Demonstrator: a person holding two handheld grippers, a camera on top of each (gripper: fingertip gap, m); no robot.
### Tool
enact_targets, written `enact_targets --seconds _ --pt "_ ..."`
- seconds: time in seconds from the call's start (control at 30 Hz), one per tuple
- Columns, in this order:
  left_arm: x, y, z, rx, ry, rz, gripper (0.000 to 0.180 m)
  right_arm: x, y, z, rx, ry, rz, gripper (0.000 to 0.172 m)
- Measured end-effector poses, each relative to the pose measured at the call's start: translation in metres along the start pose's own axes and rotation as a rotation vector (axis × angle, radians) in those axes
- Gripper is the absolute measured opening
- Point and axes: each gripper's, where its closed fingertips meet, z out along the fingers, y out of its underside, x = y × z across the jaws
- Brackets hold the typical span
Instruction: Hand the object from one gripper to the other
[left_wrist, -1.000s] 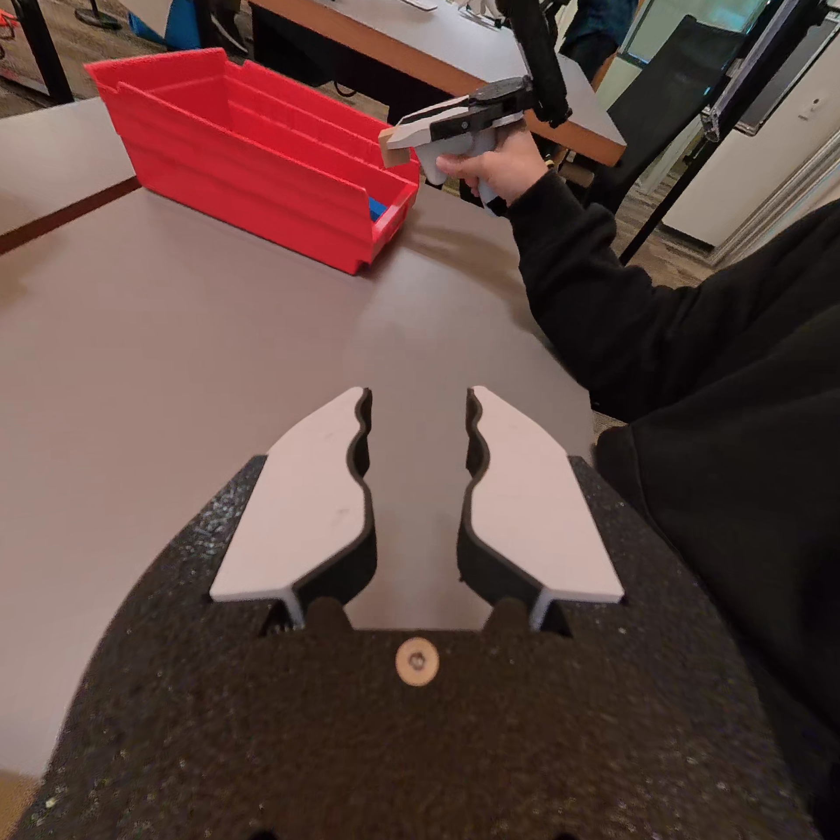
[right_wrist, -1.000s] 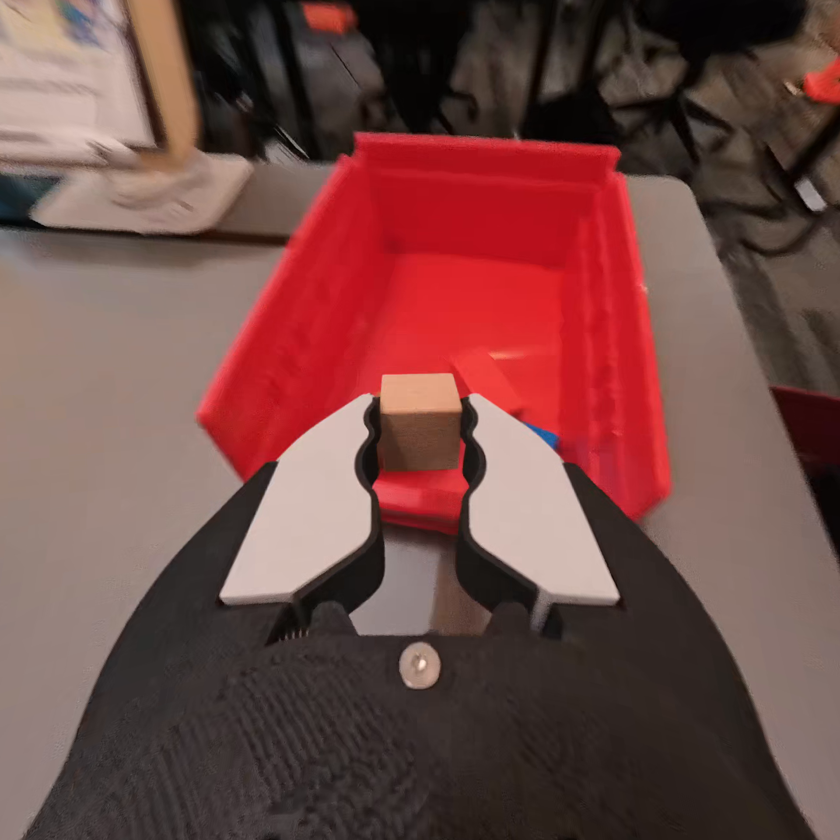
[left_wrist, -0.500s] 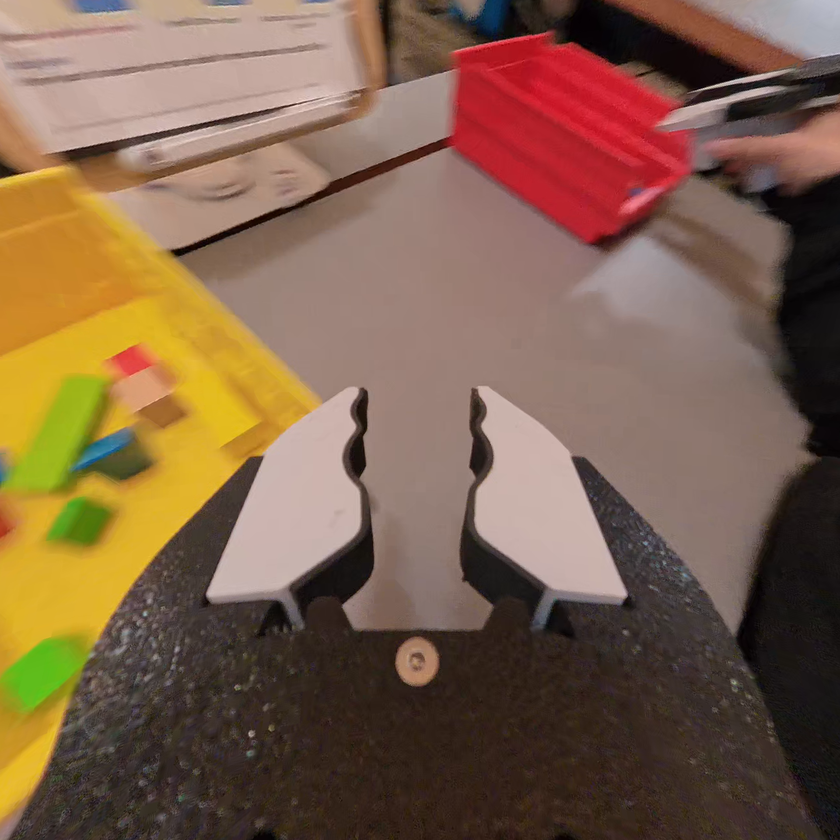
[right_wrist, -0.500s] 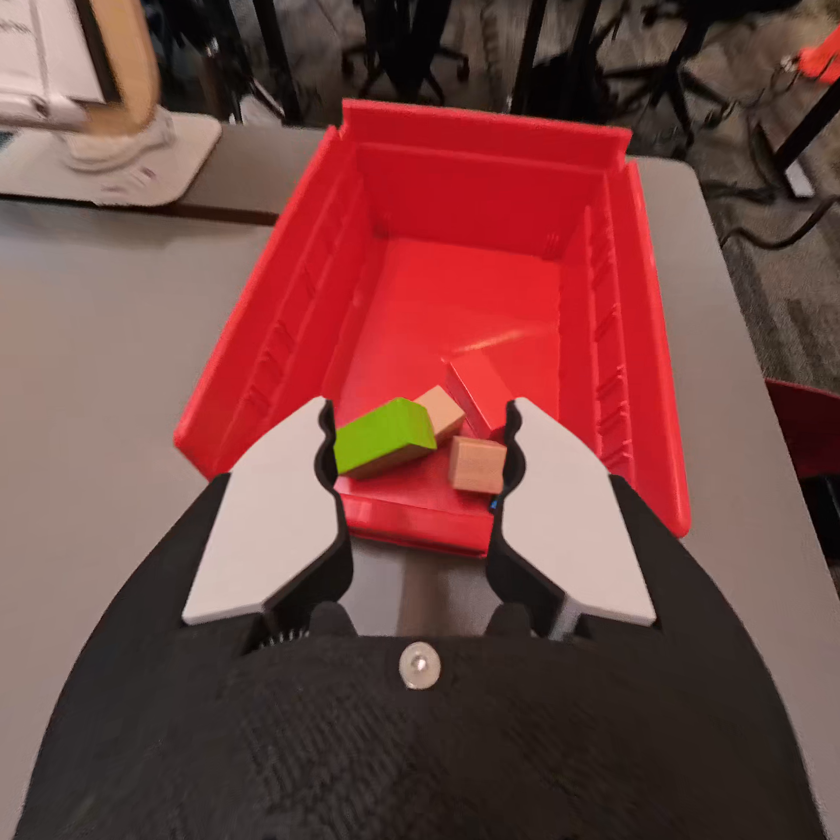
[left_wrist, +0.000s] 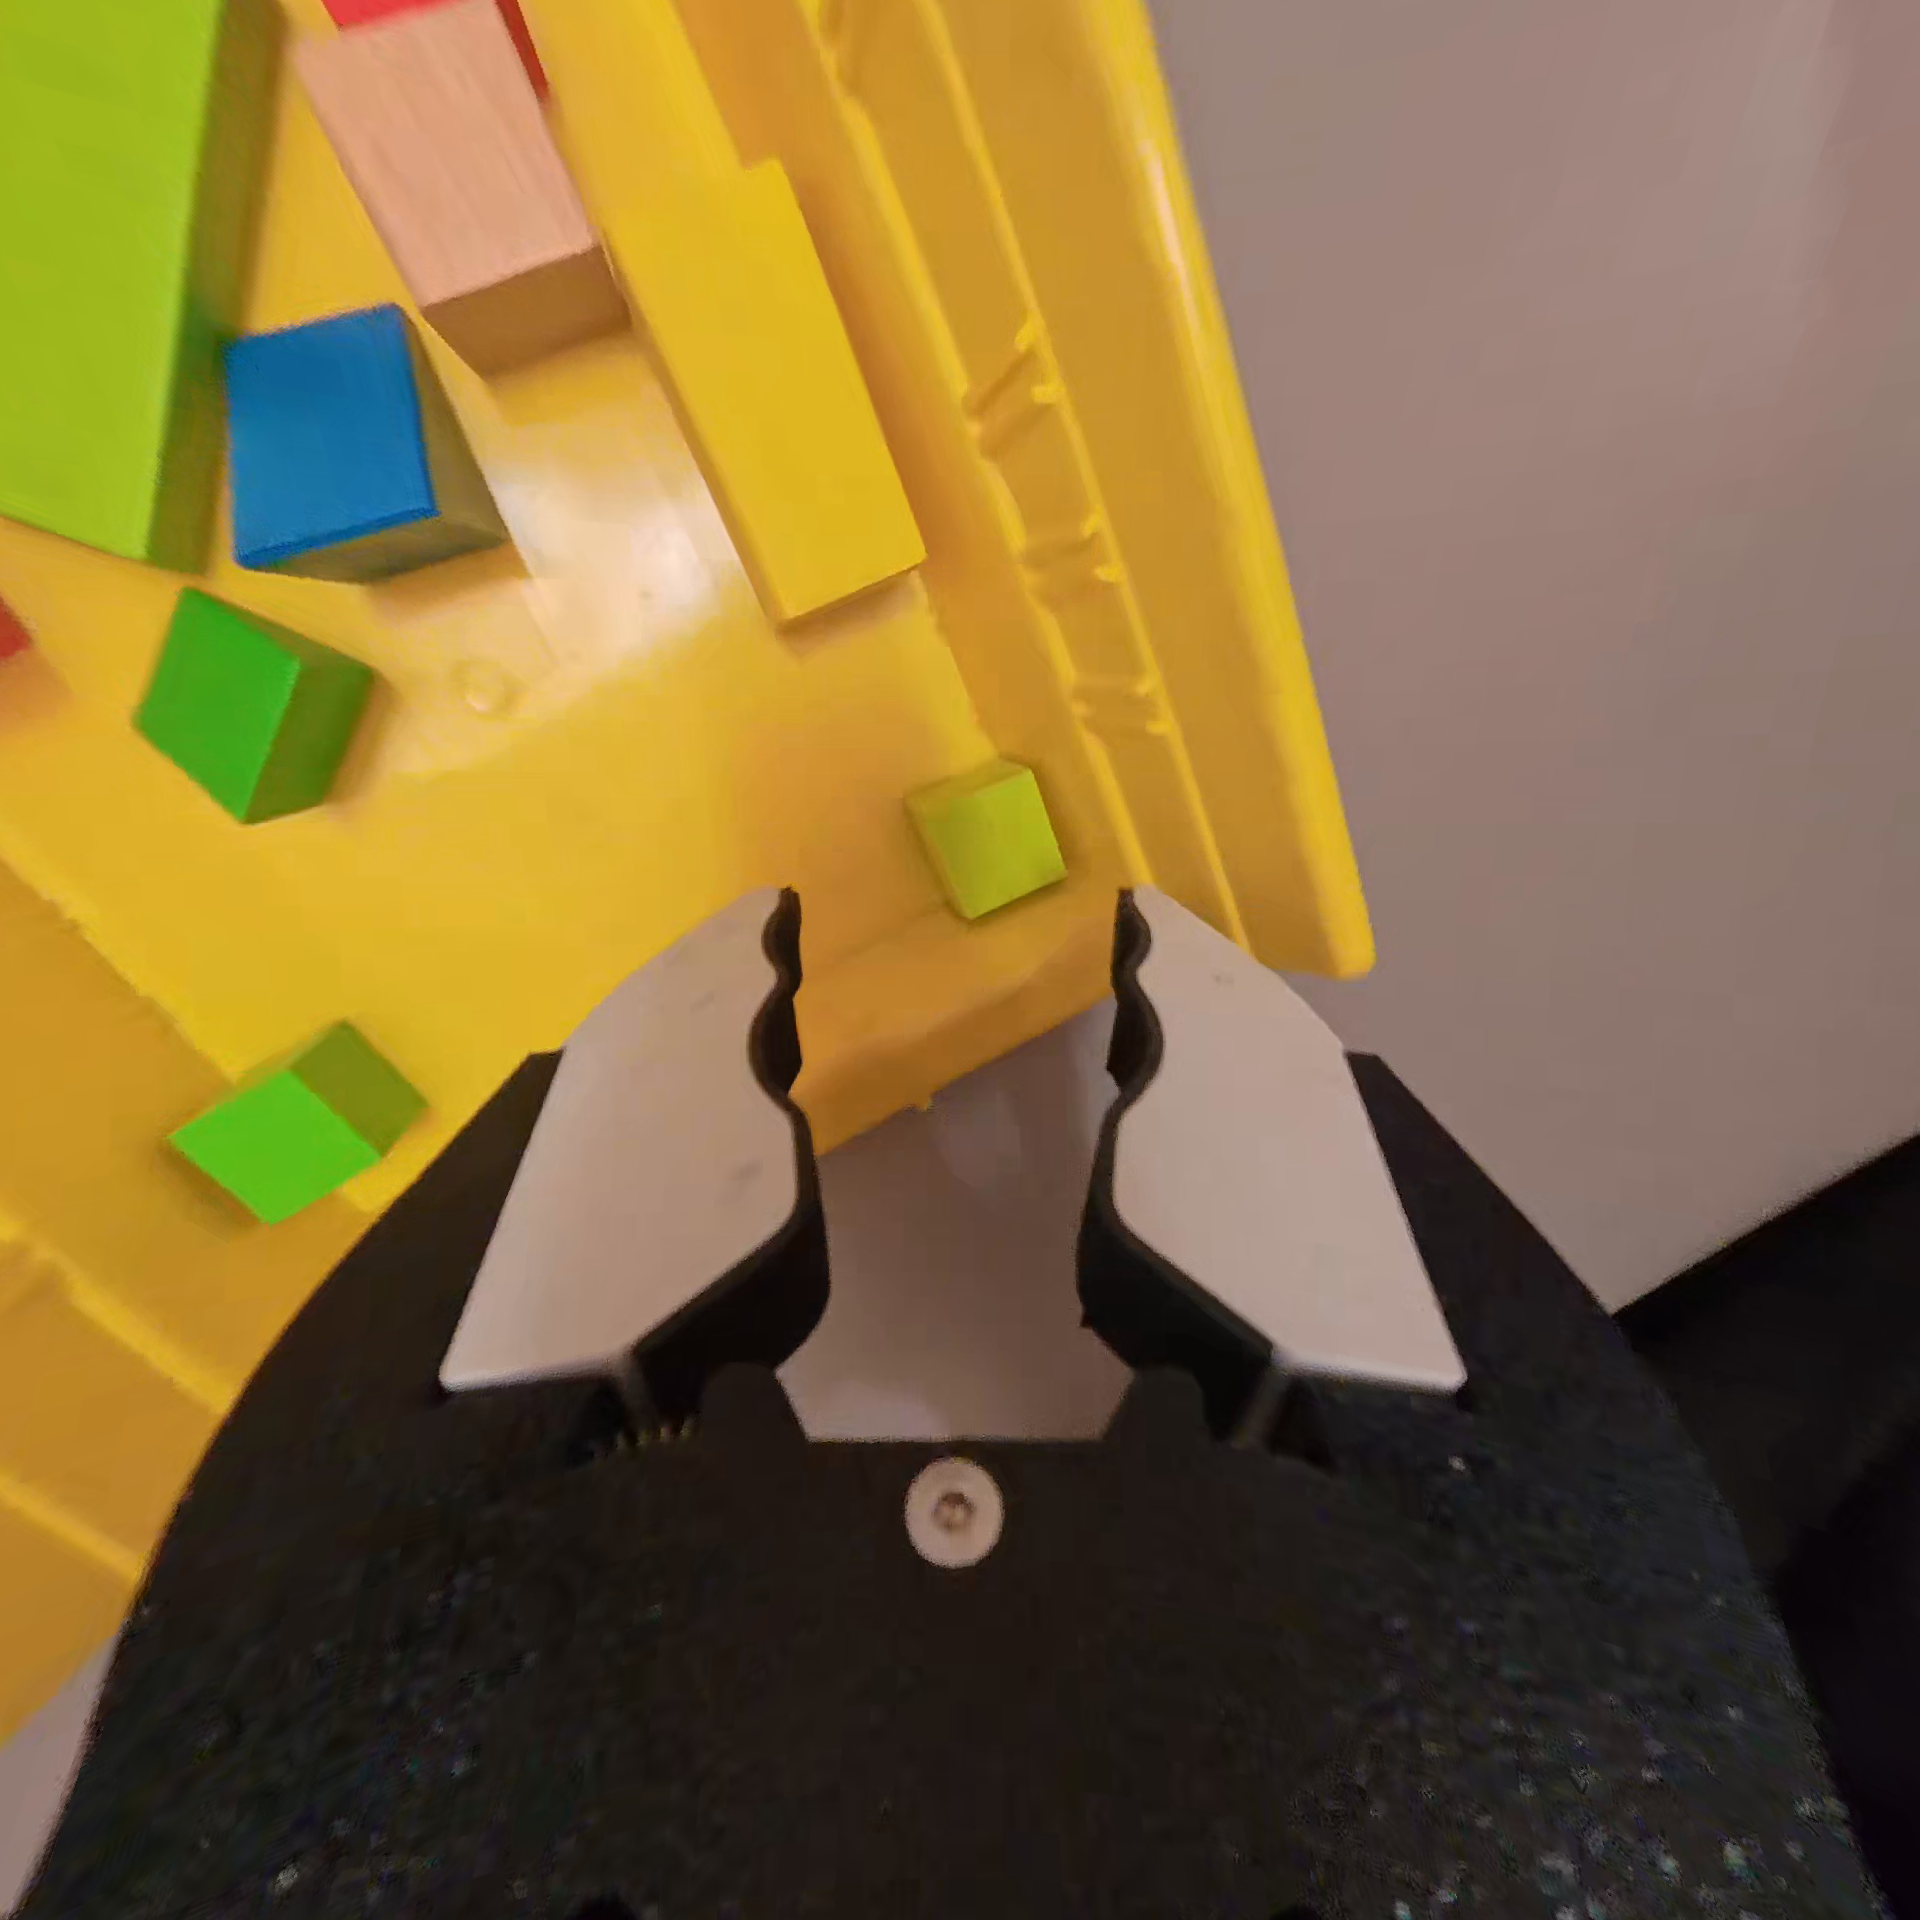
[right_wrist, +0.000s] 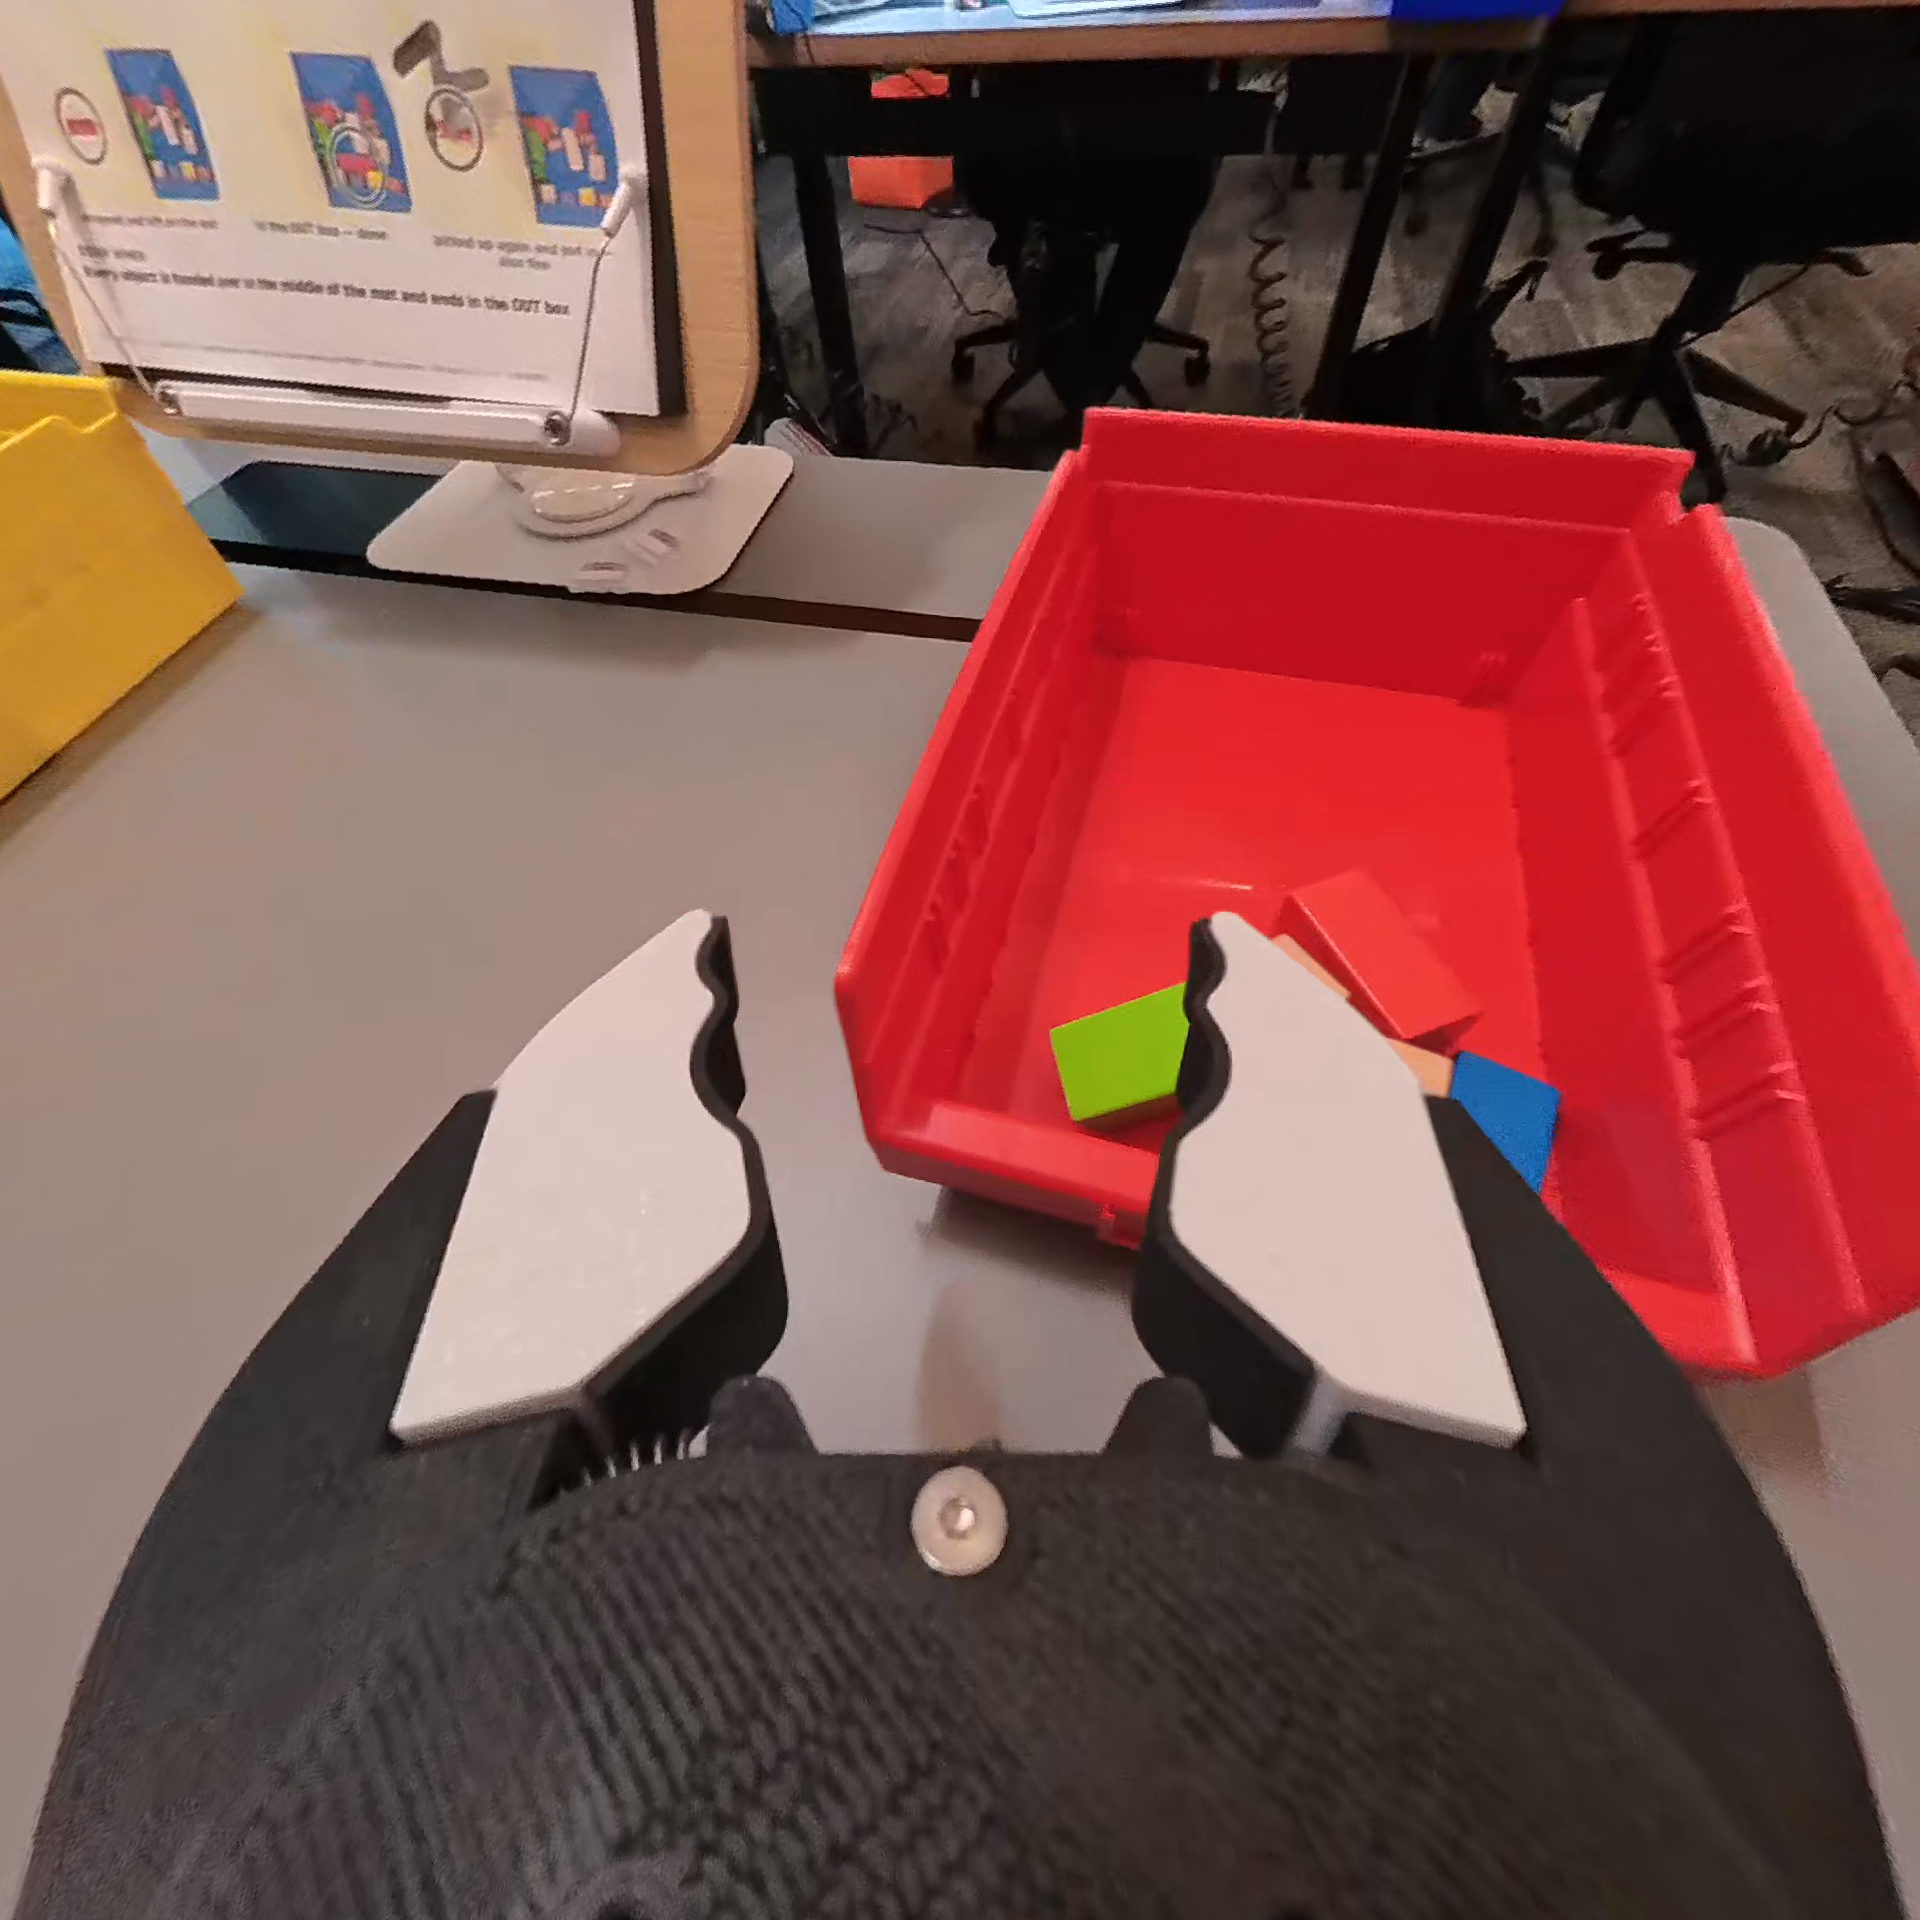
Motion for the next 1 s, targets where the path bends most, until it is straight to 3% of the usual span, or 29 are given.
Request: enact_targets --seconds 0.03,0.43,0.6,0.73,1.0 --pt "0.001 0.000 0.005 -0.039 0.012 -0.021 0.056 -0.002 0.001 0.000 -0.001 -0.003 -0.003 0.084" --pt "0.000 0.005 0.034 -0.293 0.149 -0.186 0.044 -0.003 0.000 0.001 0.010 -0.026 0.010 0.085" --pt "-0.003 0.003 0.040 -0.318 0.132 -0.228 0.041 -0.001 0.003 0.003 0.010 -0.033 0.016 0.086" --pt "0.004 0.001 0.040 -0.333 0.151 -0.200 0.023 0.001 -0.002 0.001 0.032 -0.038 0.024 0.086" --pt "-0.003 -0.002 0.034 -0.315 0.105 -0.162 0.015 0.001 -0.004 -0.002 0.044 -0.049 0.025 0.086"
